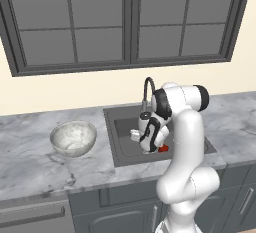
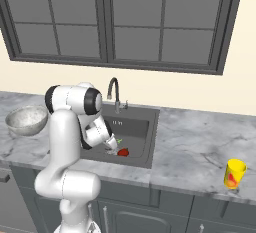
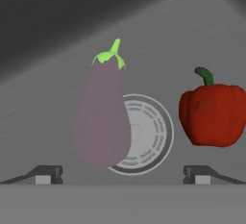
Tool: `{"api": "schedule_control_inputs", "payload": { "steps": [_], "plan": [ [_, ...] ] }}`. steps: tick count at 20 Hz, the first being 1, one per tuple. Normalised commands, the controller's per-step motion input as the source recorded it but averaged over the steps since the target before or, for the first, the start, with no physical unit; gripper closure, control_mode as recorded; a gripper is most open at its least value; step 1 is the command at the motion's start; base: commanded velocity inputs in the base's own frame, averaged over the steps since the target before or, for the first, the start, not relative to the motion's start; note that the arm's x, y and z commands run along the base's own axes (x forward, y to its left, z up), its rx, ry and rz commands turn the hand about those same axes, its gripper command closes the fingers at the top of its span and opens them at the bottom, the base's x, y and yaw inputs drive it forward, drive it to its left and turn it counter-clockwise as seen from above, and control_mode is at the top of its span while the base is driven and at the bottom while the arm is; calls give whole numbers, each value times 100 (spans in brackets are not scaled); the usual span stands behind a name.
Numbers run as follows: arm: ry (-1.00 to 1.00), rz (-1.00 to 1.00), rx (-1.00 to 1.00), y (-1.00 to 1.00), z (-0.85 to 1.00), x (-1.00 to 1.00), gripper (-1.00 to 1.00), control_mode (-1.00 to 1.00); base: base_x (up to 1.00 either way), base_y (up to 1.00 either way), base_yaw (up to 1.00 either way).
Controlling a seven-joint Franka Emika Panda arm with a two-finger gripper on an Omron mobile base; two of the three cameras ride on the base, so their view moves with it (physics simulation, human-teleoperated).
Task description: Remove the eggplant and bell pepper from the sink. Then move the bowl and cup from the counter to the sink for washing.
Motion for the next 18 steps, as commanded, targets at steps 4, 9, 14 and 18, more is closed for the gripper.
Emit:
{"api": "schedule_control_inputs", "payload": {
  "steps": [4,9,14,18],
  "plan": [
    [1,0,0,-5,-2,9,-100,-100,0,0,0],
    [0,0,2,-12,3,10,-100,-100,0,0,0],
    [3,0,6,-13,8,12,-100,-100,0,0,0],
    [1,0,2,-3,3,16,-100,-100,0,0,0]
  ]
}}
